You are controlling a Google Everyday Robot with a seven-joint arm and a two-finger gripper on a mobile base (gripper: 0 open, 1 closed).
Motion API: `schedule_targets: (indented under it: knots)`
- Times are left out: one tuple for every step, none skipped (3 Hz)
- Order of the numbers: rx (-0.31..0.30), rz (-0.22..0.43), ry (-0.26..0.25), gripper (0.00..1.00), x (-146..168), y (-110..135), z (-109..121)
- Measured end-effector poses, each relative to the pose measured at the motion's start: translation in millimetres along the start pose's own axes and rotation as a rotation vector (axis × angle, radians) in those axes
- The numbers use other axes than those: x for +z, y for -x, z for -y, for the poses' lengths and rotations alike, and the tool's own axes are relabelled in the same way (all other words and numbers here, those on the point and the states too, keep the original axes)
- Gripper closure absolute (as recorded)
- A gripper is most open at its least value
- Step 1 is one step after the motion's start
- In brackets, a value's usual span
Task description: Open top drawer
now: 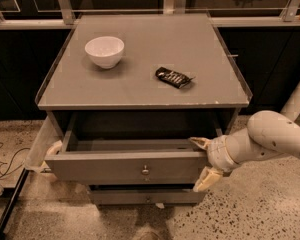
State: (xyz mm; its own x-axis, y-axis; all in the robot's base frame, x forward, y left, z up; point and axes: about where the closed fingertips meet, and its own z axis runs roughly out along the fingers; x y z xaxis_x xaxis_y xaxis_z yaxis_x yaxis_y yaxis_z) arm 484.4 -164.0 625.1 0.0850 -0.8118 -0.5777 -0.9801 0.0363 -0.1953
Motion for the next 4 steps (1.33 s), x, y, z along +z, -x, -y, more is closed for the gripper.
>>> schedule_targets:
  knots:
    - [0.0,0.0,0.0,0.42,-0.3,0.2,0.1]
    - [0.0,0.0,0.0,0.65,-5.1,3.6,3.1]
    - [0.0,0.0,0.0,0.89,-6.2,4.3,3.3]
    - [0.007,0.003,-0.008,1.0,-9.0,2.9,-5.2]
